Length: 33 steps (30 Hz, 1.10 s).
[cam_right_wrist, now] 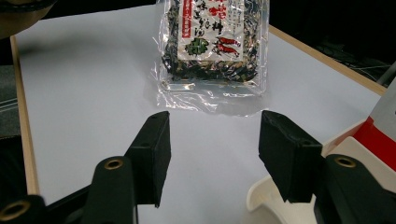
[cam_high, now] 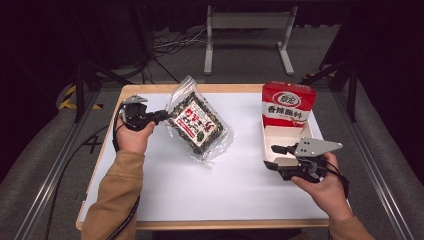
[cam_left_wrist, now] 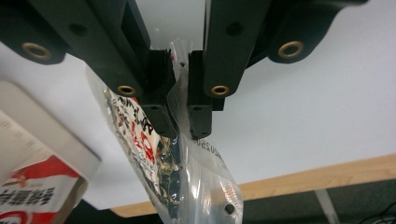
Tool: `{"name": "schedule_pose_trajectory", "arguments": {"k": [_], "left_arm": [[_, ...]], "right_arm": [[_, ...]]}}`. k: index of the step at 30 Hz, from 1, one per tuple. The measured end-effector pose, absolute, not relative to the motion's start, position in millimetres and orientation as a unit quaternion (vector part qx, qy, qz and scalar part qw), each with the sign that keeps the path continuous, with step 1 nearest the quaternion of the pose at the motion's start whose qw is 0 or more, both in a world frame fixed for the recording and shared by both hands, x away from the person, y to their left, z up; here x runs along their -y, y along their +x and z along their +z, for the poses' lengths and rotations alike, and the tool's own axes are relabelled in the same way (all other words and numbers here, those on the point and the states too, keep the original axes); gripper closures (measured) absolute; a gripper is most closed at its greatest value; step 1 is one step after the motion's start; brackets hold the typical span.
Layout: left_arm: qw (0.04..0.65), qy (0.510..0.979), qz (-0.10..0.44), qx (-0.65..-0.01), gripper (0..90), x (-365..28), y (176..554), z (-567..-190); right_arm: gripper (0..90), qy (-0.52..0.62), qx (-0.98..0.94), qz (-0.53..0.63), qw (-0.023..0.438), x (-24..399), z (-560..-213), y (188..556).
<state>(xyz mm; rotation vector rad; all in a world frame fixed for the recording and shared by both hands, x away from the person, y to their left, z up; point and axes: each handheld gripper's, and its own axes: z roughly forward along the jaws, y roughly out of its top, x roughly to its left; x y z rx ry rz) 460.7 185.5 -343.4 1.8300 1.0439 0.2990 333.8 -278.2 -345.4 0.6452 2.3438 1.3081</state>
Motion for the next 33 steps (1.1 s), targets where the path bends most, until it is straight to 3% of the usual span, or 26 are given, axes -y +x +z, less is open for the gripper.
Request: {"name": "schedule_pose_trajectory", "arguments": {"k": [13,33], "left_arm": [[0.517,0.763,0.156,-0.355,84.1,-172,426,-304],[0.532,0.8,0.161,-0.227,85.9,-150,374,-264]], "right_arm": [[46.3,0.227,-0.833,0.47,0.181,277,-343,334],[46.6,0.21,-0.831,0.484,0.175,266,-337,340]]}}
